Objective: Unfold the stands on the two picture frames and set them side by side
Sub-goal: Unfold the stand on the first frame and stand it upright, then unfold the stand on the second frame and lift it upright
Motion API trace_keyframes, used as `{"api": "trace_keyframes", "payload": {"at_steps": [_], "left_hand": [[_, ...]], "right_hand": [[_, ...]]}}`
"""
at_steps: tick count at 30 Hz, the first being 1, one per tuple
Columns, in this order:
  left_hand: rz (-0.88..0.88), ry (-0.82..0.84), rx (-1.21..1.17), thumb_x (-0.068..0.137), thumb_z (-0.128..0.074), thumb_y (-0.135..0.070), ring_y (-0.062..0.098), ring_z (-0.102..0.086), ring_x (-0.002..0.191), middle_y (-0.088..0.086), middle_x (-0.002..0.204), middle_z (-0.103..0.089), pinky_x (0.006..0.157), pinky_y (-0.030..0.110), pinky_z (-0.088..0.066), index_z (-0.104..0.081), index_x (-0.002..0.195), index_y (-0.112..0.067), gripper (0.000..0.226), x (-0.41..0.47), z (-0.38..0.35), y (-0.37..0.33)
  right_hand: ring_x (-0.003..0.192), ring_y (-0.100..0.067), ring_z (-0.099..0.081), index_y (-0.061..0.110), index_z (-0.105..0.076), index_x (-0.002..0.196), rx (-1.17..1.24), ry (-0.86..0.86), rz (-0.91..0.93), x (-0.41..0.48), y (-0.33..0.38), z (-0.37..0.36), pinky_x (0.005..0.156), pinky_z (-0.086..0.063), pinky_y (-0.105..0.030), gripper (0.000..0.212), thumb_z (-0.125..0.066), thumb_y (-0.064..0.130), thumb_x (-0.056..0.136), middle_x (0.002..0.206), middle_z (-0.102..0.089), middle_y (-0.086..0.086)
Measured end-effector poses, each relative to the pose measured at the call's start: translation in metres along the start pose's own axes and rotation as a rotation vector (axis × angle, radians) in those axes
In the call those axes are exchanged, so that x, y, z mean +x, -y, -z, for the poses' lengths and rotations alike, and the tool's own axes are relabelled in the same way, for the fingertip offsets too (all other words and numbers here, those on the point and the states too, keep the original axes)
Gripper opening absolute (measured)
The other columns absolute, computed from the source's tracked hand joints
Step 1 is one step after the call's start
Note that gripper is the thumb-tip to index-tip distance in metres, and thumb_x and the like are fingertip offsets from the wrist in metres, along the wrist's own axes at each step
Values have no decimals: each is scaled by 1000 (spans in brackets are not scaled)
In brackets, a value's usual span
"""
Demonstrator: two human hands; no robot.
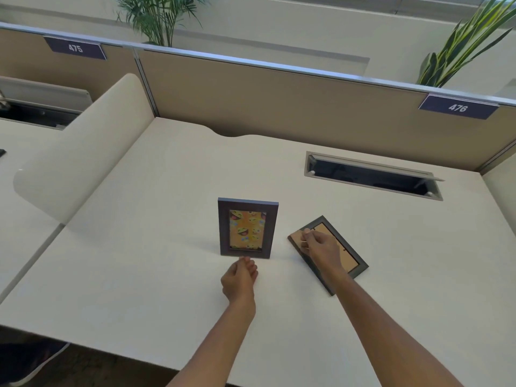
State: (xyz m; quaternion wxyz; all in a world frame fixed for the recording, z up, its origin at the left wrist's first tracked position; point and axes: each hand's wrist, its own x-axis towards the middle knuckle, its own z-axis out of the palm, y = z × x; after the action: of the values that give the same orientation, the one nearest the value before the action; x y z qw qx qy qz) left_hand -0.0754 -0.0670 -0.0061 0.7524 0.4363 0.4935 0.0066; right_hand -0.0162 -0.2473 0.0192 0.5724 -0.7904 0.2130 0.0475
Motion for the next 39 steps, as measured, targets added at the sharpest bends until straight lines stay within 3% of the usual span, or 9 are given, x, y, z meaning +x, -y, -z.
{"api": "trace_keyframes", "payload": {"at_steps": [5, 9, 14, 19, 23, 26, 30, 35, 39], "left_hand": [[204, 124, -109, 91, -69, -8, 27, -74, 80, 17, 88, -76, 74, 34, -62, -74, 90, 2, 11, -26, -43, 19], [238, 151, -121, 90, -68, -5, 25, -76, 83, 16, 89, -76, 72, 32, -62, -73, 92, 2, 9, -37, -73, 27], [250, 128, -123, 92, -63, -2, 23, -74, 88, 13, 91, -75, 73, 30, -60, -72, 103, 3, 16, -43, -100, 38], [263, 79, -92, 98, -50, 2, 28, -69, 99, 18, 102, -69, 87, 33, -55, -65, 121, 10, 29, -43, -118, 48], [269, 85, -41, 97, -49, -2, 23, -55, 81, 7, 84, -58, 62, 25, -45, -59, 96, -6, 12, -44, -125, 56], [255, 8, -25, 92, -53, 4, 23, -52, 72, 8, 82, -57, 55, 25, -42, -54, 68, -10, 28, -42, -129, 59], [244, 6, -28, 93, -57, 1, 19, -66, 70, 9, 77, -68, 63, 25, -53, -62, 68, -9, 27, -47, -133, 57], [254, 28, -25, 94, -55, 2, 17, -67, 75, 10, 81, -68, 79, 32, -57, -62, 73, -7, 23, -47, -133, 55], [268, 73, -50, 95, -54, 1, 20, -70, 84, 10, 89, -70, 82, 32, -57, -67, 93, -5, 14, -50, -129, 54]], "right_hand": [[80, -19, -72, 14, -77, 87, 6, -9, -30, 19, 2, 30, 85, -64, -39, 25, -62, 28, 100, 94, -77, -10], [84, -21, -71, 4, -78, 99, -36, -2, -48, 35, 3, 48, 86, -63, -38, 32, -59, 29, 102, 93, -75, -7], [83, -19, -70, 14, -75, 91, -93, 25, -34, 50, 4, 58, 83, -60, -35, 36, -51, 37, 105, 91, -75, -6], [79, -26, -63, -2, -76, 93, -419, 122, 108, 58, 3, 59, 66, -43, -28, 32, -53, 18, 101, 88, -76, -18], [104, -24, -66, 5, -76, 119, -603, 240, 149, 61, 2, 54, 87, -43, -21, 38, -46, 2, 96, 118, -76, -12], [118, -28, -65, 5, -75, 120, -645, 273, 140, 65, 2, 48, 93, -46, -23, 41, -43, 1, 95, 124, -73, -13], [109, -31, -66, 5, -78, 110, -643, 267, 149, 68, 3, 43, 90, -54, -33, 41, -42, -1, 92, 115, -73, -15], [114, -28, -65, 6, -76, 118, -620, 287, 105, 69, 3, 43, 88, -45, -23, 42, -43, 0, 93, 122, -72, -14], [117, -26, -64, 7, -75, 120, -615, 304, 113, 70, 7, 45, 87, -45, -23, 44, -44, -3, 91, 124, -72, -14]]}}
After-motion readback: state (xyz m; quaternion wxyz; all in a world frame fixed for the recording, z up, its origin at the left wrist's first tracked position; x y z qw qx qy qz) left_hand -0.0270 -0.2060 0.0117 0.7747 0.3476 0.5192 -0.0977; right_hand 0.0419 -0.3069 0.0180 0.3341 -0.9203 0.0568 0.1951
